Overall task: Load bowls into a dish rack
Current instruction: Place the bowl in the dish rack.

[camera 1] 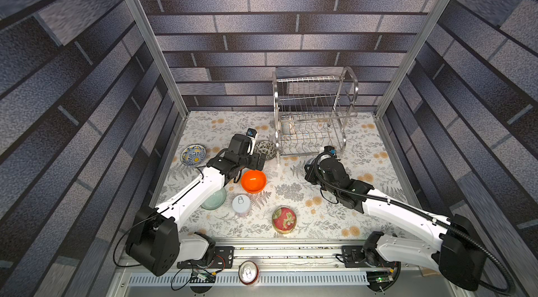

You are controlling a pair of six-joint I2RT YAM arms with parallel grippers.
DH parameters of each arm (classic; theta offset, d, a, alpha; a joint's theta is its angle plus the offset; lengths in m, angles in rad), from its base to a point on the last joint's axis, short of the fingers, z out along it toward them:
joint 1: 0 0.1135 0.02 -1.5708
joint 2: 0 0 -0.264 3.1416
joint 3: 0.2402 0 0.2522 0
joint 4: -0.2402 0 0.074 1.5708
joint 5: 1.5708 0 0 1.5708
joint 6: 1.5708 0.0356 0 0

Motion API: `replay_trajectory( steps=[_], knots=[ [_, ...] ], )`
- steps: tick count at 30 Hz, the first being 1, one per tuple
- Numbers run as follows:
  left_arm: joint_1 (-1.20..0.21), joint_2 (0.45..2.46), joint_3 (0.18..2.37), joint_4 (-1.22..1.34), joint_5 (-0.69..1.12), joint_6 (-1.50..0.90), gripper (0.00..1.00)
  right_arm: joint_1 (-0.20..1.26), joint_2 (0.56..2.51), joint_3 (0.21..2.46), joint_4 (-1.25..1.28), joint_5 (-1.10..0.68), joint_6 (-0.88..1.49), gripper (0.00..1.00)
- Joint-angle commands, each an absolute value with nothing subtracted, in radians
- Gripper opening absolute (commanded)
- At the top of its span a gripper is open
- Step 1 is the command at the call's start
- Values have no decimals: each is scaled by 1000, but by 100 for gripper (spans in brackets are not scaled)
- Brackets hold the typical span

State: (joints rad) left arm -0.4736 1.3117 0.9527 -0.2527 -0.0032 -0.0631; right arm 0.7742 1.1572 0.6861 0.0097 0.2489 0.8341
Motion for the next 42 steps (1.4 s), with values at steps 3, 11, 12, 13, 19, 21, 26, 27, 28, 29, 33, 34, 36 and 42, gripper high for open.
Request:
replay_trajectory(
  steps=[3, 11, 12, 13, 19, 21, 26, 27, 28, 29, 33, 34, 36, 42],
  knots=[
    [-494, 1269, 948, -240, 18, -55, 100, 739, 1161, 674, 207, 225, 917, 9],
    [-520, 1258, 943, -234, 23, -54, 100, 698, 1208, 657, 384, 224, 1019, 9],
    [-522, 1255, 942, -233, 23, -55, 100, 692, 1217, 657, 408, 227, 1032, 9],
    [-526, 1254, 943, -233, 23, -55, 100, 687, 1226, 656, 436, 228, 1045, 9],
    [-544, 1249, 942, -234, 22, -58, 100, 663, 1284, 664, 555, 247, 1122, 9],
    [-550, 1246, 940, -232, 21, -57, 100, 654, 1304, 661, 597, 254, 1150, 9],
    [-561, 1243, 936, -227, 23, -59, 100, 630, 1345, 658, 689, 267, 1207, 9],
    [-564, 1241, 936, -226, 23, -60, 100, 625, 1352, 660, 708, 269, 1217, 9],
    [-566, 1241, 935, -226, 22, -60, 100, 622, 1357, 660, 723, 274, 1227, 9],
    [-569, 1241, 933, -226, 23, -60, 100, 618, 1362, 660, 732, 277, 1236, 9],
    [-579, 1237, 930, -222, 24, -61, 100, 605, 1378, 657, 779, 286, 1271, 9],
    [-581, 1237, 930, -222, 23, -61, 100, 600, 1383, 655, 793, 287, 1279, 9],
    [-583, 1234, 930, -222, 24, -63, 100, 595, 1391, 652, 821, 290, 1292, 9],
    [-586, 1225, 923, -215, 32, -63, 100, 574, 1425, 652, 890, 293, 1327, 9]
  ],
)
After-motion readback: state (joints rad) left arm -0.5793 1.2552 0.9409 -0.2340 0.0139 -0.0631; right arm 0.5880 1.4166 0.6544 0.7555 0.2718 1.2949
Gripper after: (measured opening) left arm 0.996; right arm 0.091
